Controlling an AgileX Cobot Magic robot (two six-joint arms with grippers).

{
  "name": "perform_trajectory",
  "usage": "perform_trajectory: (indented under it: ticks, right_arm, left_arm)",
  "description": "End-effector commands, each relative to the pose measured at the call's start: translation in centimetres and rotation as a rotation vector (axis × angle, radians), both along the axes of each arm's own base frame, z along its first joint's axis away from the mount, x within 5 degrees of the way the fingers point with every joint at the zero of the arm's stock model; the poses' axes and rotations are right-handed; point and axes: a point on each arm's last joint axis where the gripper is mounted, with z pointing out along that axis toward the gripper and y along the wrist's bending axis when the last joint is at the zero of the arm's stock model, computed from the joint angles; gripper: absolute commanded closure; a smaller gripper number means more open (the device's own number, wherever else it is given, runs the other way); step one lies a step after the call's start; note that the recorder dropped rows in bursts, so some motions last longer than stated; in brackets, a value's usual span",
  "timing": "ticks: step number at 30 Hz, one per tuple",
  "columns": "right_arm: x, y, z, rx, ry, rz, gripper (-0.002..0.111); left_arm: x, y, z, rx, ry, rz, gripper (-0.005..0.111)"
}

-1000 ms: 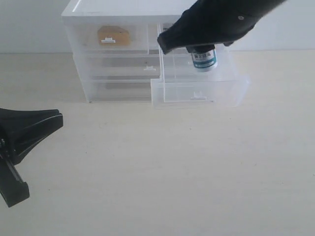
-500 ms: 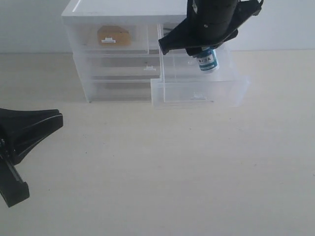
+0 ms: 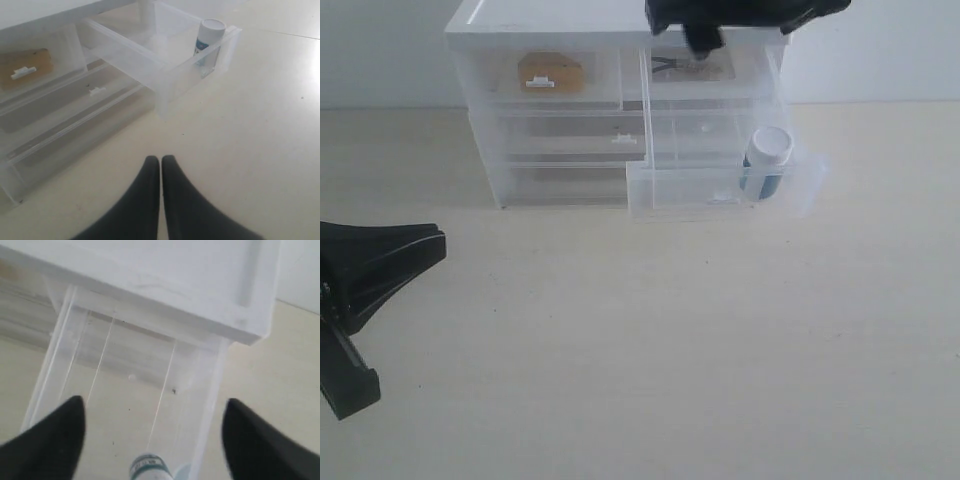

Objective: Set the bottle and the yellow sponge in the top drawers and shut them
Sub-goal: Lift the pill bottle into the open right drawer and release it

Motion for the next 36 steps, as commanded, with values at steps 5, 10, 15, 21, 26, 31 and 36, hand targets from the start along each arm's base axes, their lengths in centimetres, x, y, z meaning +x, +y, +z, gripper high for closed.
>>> perform_trajectory:
  ticks: [5, 10, 15, 21, 26, 31, 36]
  right_arm:
    - [-5.1, -4.8, 2.7, -0.092, 0.125, -0.097, 0.107]
    - [-5.4, -4.6, -1.0, -0.126, 0.199, -0.055, 0.107]
    - [-4.8, -3.3, -3.4, -0.107, 0.236, 0.024, 0.107]
    - [-3.3, -2.4, -6.1, -0.182, 0.277, 0.030, 0.107]
    - [-2.7, -1.8, -6.2, -0.149, 0.225, 0.046, 0.107]
    - [-0.6, -0.3, -6.6, -0.075, 0.072, 0.132, 0.107]
    - [-0.6, -0.8, -5.4, -0.108, 0.097, 0.082, 0.107]
  left_arm:
    - [0.0, 0.1, -0.1, -0.004, 0.011, 0.016, 0.103]
    - [0.0, 0.1, -0.1, -0.007, 0.013, 0.017, 0.103]
    - [0.0, 0.1, -0.1, -0.007, 0.013, 0.017, 0.103]
    - [0.0, 0.1, -0.1, -0.007, 0.013, 0.017, 0.103]
    - [0.0, 0.1, -0.1, -0.007, 0.013, 0.017, 0.103]
    - [0.0, 0.1, -0.1, -0.007, 0.013, 0.017, 0.103]
    - [0.1, 0.2, -0.2, 0.006, 0.022, 0.033, 0.103]
